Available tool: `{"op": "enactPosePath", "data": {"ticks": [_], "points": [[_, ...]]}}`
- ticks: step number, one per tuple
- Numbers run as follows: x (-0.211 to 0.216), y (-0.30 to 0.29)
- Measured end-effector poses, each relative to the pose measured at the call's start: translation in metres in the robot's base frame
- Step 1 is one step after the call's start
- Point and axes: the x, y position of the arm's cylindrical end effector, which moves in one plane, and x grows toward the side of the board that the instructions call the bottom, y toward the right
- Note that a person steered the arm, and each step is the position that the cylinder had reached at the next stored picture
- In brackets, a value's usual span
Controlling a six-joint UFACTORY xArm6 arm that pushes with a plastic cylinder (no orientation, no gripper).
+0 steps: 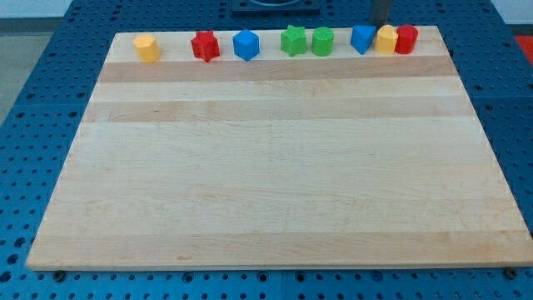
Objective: Separate the triangle from the horizontal line of blocks
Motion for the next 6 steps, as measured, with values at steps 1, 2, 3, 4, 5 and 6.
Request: {"op": "enactPosePath", "data": {"ticks": [1,2,3,4,5,6], "points": [[0.0,-0.003],[0.0,-0.003],[0.034,-0.01],[0.124,-0.04],[0.239,-0.072],[0.287,-0.083]]}}
